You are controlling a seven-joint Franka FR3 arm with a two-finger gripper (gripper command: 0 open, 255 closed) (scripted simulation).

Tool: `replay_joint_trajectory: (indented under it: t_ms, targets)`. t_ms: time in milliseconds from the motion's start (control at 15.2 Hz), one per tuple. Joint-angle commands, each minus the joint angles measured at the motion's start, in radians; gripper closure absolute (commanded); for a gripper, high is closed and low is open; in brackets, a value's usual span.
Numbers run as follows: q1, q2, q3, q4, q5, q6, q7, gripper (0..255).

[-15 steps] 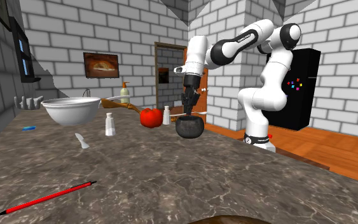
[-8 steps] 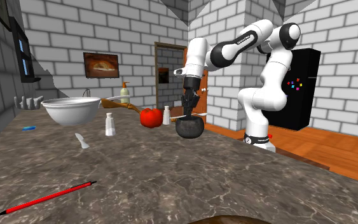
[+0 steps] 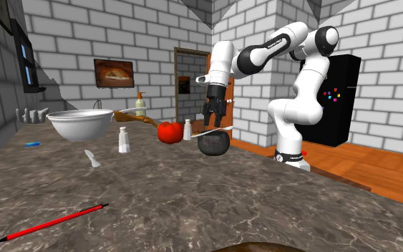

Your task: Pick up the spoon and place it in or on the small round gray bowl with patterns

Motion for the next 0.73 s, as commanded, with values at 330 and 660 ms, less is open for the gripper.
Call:
replay_joint_trajectory:
  t_ms: [330,660]
  targets:
    - [-0.015,-0.067,0.007,0.067,-0.012,-0.134,0.007,0]
    - [-0.015,-0.067,0.007,0.067,-0.012,-0.134,0.007,0]
